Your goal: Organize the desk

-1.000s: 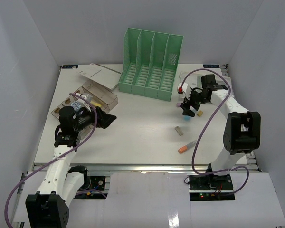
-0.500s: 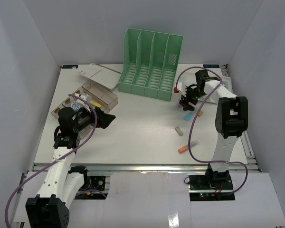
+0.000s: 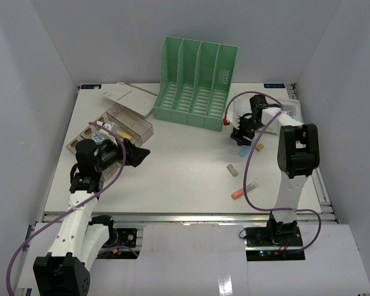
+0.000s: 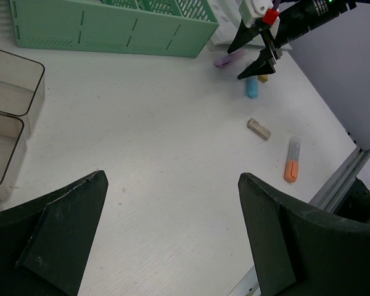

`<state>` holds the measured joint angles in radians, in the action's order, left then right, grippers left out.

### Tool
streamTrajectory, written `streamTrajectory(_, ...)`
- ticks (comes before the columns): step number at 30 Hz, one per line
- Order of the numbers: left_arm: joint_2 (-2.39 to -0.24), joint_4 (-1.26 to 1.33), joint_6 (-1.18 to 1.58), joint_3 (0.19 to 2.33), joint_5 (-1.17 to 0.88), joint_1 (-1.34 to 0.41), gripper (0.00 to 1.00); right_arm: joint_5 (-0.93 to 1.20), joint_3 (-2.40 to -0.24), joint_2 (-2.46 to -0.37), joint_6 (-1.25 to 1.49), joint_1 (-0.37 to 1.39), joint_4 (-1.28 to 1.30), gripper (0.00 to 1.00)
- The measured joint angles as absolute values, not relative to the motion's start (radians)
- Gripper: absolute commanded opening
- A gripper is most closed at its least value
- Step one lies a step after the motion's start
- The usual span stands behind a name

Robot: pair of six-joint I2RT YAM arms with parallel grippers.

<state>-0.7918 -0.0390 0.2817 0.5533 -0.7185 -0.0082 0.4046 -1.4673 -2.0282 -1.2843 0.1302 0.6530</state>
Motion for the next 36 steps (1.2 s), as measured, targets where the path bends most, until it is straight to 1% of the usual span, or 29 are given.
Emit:
streamTrajectory(5,-0.797,-0.012,0.316,0.552,-0.729,-0.008,0.98,0.406,-1.453,-2.034,-1.276,0.131,0.645,0.47)
streamTrajectory(7,-0.806,0.009,0.341,0.550,-0.736,-0.008,0.98,0.411,-1.444,-2.032,-1.268,0.131,0.637,0.43)
streamTrajectory(8,-0.813,0.020,0.356,0.550,-0.739,-0.008,0.98,0.415,-1.438,-2.030,-1.265,0.131,0.632,0.37)
streamTrajectory(13,-0.850,0.080,0.430,0.537,-0.769,-0.008,0.98,0.422,-1.411,-2.015,-1.251,0.131,0.604,0.22)
streamTrajectory(18,-0.882,0.156,0.505,0.496,-0.820,-0.008,0.98,0.426,-1.391,-2.001,-1.223,0.131,0.578,0.14)
streamTrajectory(22,-0.912,0.215,0.603,0.461,-0.837,-0.027,0.97,0.466,-1.352,-1.967,-1.173,0.135,0.578,0.10)
streamTrajectory(25,-0.921,0.243,0.652,0.449,-0.808,-0.098,0.97,0.531,-1.326,-1.911,-1.102,0.148,0.594,0.08)
streamTrajectory(31,-0.967,0.298,0.715,0.451,-0.688,-0.279,0.96,0.661,-1.318,-1.785,-0.944,0.199,0.599,0.08)
streamTrajectory(33,-0.989,0.295,0.725,0.456,-0.654,-0.304,0.96,0.683,-1.318,-1.758,-0.893,0.231,0.601,0.08)
streamTrajectory(36,-0.988,0.225,0.699,0.483,-0.580,-0.310,0.96,0.696,-1.331,-1.739,-0.817,0.317,0.618,0.08)
